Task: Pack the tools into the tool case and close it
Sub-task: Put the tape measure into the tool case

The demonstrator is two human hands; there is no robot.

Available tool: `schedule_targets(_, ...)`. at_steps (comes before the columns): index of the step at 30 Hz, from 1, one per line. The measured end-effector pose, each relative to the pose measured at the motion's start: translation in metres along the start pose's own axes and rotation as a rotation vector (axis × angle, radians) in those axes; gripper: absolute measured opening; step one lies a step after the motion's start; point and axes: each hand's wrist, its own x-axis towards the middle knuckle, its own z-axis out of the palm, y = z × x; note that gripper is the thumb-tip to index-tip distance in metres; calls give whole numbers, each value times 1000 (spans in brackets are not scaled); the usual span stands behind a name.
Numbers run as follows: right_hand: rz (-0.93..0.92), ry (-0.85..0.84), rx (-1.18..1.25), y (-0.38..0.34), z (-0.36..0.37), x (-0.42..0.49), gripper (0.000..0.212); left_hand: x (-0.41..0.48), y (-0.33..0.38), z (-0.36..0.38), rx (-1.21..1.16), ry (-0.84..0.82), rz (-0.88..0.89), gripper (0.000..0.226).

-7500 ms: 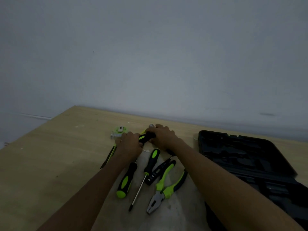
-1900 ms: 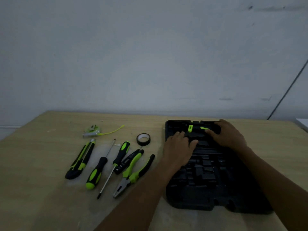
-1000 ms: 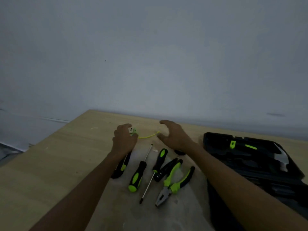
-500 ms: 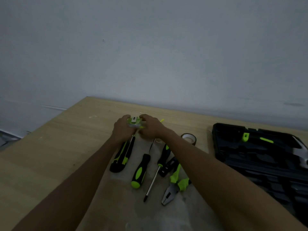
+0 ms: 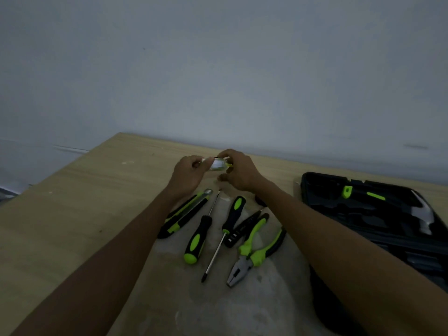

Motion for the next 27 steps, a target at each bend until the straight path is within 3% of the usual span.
schedule_targets(3,3,105,1,5,-19,-12,43,-2,28,8,-34,-16,-36,46)
schedule_targets(7,-39,96,-21,8,-51,-37,35,-9,56,17,-190,-60,-164,61)
schedule_targets(13,115,40,278,1,-98,-98,27,-42,99,45,-637,-258,-233,20)
schedule_targets(18,359,111,542,15,-118,-139,25,-66,117,84,-716,-255,-239,45)
schedule_targets(24,488,69,761,19,-140,-174,20,-87,139,118,-726,-248,-287,41)
schedule_targets(27,484,137,758,22,-155,-180,18,-87,154,125,-713,-293,-255,34)
